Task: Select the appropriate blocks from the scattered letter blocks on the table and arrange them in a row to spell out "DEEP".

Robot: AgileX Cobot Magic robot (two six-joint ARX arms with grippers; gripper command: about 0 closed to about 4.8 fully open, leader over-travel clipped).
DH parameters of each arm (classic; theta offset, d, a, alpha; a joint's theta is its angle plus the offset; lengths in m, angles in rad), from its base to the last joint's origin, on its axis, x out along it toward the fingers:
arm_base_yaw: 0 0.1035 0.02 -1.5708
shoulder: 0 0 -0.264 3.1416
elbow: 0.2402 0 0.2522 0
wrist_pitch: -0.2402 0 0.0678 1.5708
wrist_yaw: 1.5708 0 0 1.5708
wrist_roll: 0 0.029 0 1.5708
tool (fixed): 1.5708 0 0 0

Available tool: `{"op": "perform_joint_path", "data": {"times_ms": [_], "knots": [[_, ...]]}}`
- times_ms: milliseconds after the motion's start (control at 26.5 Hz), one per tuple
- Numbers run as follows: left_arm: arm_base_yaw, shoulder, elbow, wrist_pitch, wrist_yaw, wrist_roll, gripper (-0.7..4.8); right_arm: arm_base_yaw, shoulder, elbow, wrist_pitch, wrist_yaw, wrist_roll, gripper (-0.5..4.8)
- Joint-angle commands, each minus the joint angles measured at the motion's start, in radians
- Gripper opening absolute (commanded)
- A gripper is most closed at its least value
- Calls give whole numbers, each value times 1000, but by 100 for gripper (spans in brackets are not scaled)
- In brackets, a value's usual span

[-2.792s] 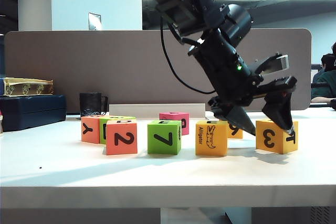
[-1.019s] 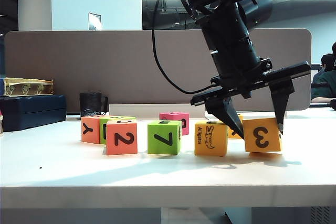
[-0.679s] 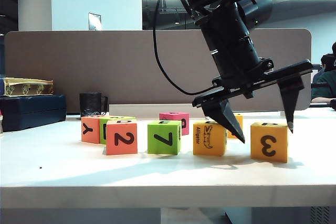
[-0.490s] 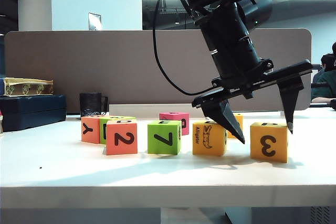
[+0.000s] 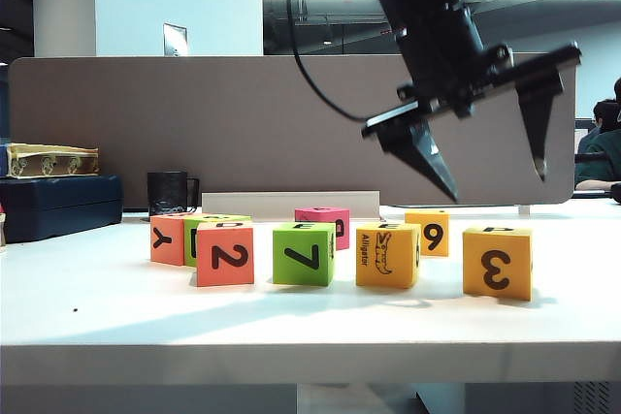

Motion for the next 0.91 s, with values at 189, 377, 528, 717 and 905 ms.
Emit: {"op": "perform_joint_path", "data": {"times_ms": [189, 377, 528, 717, 905], "knots": [[-2, -5, 137, -163, -76, 193, 372, 0, -13, 4, 119, 4, 3, -5], [3, -5, 189, -229, -108, 275, 372, 0, -13, 4, 160, -6, 3, -5], [19, -5, 212, -297, -163, 297, 372, 0, -13, 5, 195, -6, 4, -5], [54, -6, 213, -338, -175, 299, 371, 0, -13, 4, 201, -6, 7, -5], [95, -10, 213, -385, -177, 341, 371, 0, -13, 5, 199, -1, 83, -5]]}}
